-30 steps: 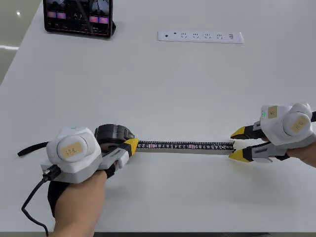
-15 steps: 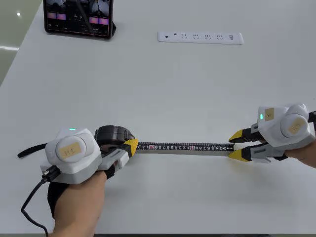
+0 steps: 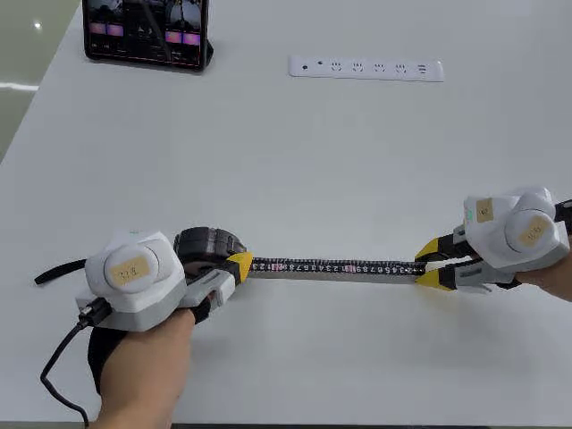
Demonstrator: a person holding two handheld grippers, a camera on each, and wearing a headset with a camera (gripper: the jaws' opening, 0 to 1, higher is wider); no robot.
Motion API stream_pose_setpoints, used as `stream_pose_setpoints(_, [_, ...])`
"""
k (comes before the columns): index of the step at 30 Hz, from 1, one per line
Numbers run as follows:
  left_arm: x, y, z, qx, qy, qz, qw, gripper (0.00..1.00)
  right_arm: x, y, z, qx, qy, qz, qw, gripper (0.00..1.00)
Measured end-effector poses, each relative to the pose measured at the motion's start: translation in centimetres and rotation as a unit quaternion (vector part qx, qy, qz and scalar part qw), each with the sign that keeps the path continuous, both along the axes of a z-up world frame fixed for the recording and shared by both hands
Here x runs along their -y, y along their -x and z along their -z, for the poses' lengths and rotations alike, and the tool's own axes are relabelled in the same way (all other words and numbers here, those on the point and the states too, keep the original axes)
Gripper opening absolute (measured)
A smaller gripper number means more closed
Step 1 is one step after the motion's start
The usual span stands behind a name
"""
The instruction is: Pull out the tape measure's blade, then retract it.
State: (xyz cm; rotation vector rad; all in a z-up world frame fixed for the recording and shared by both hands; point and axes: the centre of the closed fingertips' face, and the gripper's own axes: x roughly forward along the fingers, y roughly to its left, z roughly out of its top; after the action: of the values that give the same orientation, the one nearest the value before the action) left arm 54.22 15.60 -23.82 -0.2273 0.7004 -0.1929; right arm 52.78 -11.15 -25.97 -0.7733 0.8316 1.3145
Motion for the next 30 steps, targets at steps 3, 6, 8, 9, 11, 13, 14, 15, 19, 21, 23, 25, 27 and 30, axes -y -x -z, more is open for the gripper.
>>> stream_pose_setpoints(3, [-0.01,0.1,0.13,0.004,-0.003,0.002,1.0,0.59,-0.02,0.01,0.07,0.002,0.004,-0.003,1.0,0.12])
stream_pose_setpoints(6, [0.0,0.08,0.12,0.002,-0.003,0.002,1.0,0.59,0.01,0.01,0.1,0.004,0.007,-0.005,1.0,0.11])
stream_pose_setpoints(8, [0.0,0.06,0.17,0.001,-0.004,0.003,1.0,0.59,0.02,0.02,0.12,0.006,0.01,-0.007,0.9999,0.11])
stream_pose_setpoints(9, [-0.01,0.04,0.19,0.001,-0.004,0.004,1.0,0.59,0.03,0.02,0.12,0.006,0.012,-0.008,0.9999,0.11])
stream_pose_setpoints(11, [0.0,0.05,0.22,0.0,-0.005,0.005,1.0,0.58,0.04,0.01,0.14,0.007,0.015,-0.01,0.9998,0.11])
stream_pose_setpoints(13, [-0.04,0.03,0.26,-0.001,-0.007,0.007,1.0,0.58,0.09,0.0,0.15,0.008,0.018,-0.012,0.9997,0.11])
stream_pose_setpoints(14, [-0.09,0.03,0.29,-0.002,-0.009,0.008,0.9999,0.57,0.03,-0.01,0.12,0.008,0.017,-0.013,0.9997,0.11])
stream_pose_setpoints(15, [-0.06,0.01,0.27,-0.002,-0.008,0.008,0.9999,0.57,-0.07,0.06,0.12,0.006,0.015,-0.013,0.9998,0.11])
stream_pose_setpoints(19, [-0.13,-0.06,0.26,-0.002,-0.008,0.01,0.9999,0.56,-0.47,0.1,0.06,0.007,0.014,-0.018,0.9997,0.11])
stream_pose_setpoints(21, [-0.13,-0.08,0.23,-0.004,-0.007,0.011,0.9999,0.56,-0.51,0.14,0.06,0.004,0.012,-0.018,0.9997,0.11])
stream_pose_setpoints(23, [-0.12,-0.07,0.2,-0.004,-0.007,0.011,0.9999,0.56,-0.45,0.12,0.08,0.003,0.011,-0.018,0.9998,0.1])
stream_pose_setpoints(25, [-0.1,-0.06,0.15,-0.004,-0.007,0.011,0.9999,0.56,-0.43,0.1,0.09,0.003,0.009,-0.017,0.9998,0.1])
stream_pose_setpoints(27, [-0.11,-0.06,0.15,-0.004,-0.006,0.012,0.9999,0.56,-0.44,0.07,0.09,0.003,0.009,-0.017,0.9998,0.1])
stream_pose_setpoints(30, [-0.09,-0.06,0.13,-0.004,-0.005,0.012,0.9999,0.56,-0.45,-0.06,0.05,0.002,0.01,-0.014,0.9999,0.1])
